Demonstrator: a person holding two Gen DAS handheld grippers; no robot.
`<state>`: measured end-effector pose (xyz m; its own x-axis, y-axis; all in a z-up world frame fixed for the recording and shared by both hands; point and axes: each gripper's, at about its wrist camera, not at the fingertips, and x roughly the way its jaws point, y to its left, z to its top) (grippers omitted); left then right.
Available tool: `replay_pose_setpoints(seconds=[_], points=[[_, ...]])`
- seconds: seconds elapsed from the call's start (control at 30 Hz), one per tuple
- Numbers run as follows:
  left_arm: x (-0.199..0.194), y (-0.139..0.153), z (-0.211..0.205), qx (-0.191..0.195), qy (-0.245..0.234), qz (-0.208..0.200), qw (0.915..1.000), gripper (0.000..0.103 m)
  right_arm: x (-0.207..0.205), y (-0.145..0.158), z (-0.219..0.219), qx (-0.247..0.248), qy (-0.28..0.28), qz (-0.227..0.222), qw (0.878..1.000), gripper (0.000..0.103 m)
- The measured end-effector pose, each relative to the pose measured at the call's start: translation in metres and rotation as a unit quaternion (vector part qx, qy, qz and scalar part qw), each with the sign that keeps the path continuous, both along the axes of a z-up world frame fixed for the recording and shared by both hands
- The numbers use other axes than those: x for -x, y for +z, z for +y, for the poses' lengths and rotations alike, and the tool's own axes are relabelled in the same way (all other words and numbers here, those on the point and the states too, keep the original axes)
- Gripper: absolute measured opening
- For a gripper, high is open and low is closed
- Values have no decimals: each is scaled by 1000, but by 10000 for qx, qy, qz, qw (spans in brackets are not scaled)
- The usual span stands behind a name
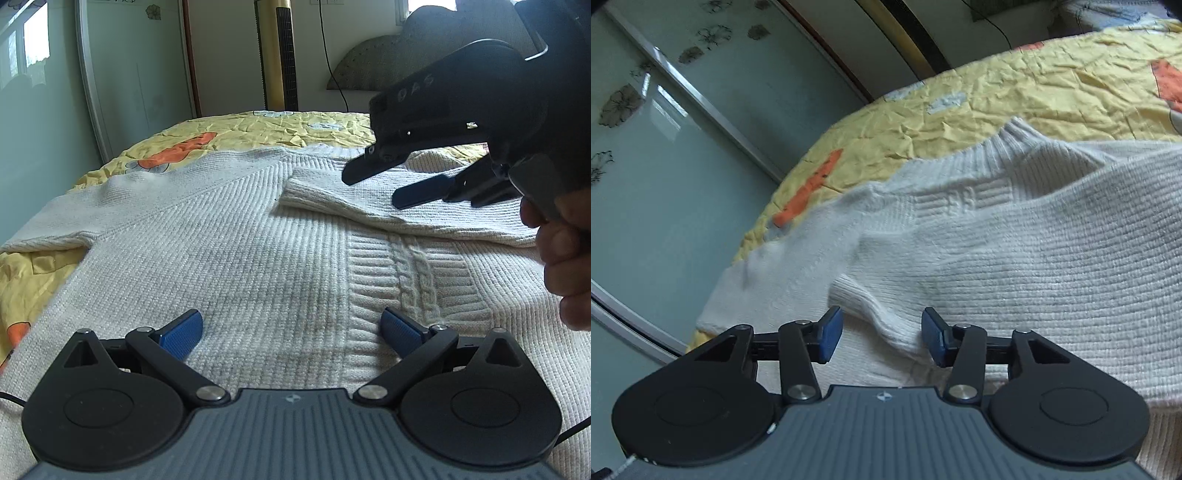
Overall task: Fold small clothes
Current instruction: 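Lower the sleeve onto the sweater back and open the right gripper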
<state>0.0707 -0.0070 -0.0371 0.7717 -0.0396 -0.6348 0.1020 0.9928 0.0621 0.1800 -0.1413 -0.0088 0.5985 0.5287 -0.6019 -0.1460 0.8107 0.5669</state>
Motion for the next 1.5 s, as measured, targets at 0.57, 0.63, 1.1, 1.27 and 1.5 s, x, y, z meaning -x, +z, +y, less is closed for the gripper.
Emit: replay_pose_setpoints(seconds=[0.57, 0.63, 1.1, 1.27, 1.5], points=[[12, 9, 16, -1086, 294, -424, 9927, 103, 4, 7, 93, 3335, 1287, -1361, 9240, 30], [8, 7, 26, -823, 347, -253, 9957, 103, 0, 3, 99, 3458, 1274, -1329, 9201, 23], [10, 0, 31, -516, 394, -215, 9977, 103, -7, 6, 122, 3250, 1258, -1488, 9254, 15], [9, 0, 33, -495, 392, -208, 9978, 103, 0, 9, 99, 2651, 930, -1311, 9507, 29], [10, -1, 32, -514, 390, -214, 9977, 103, 29, 15, 50, 2342, 303, -878, 9677, 48]])
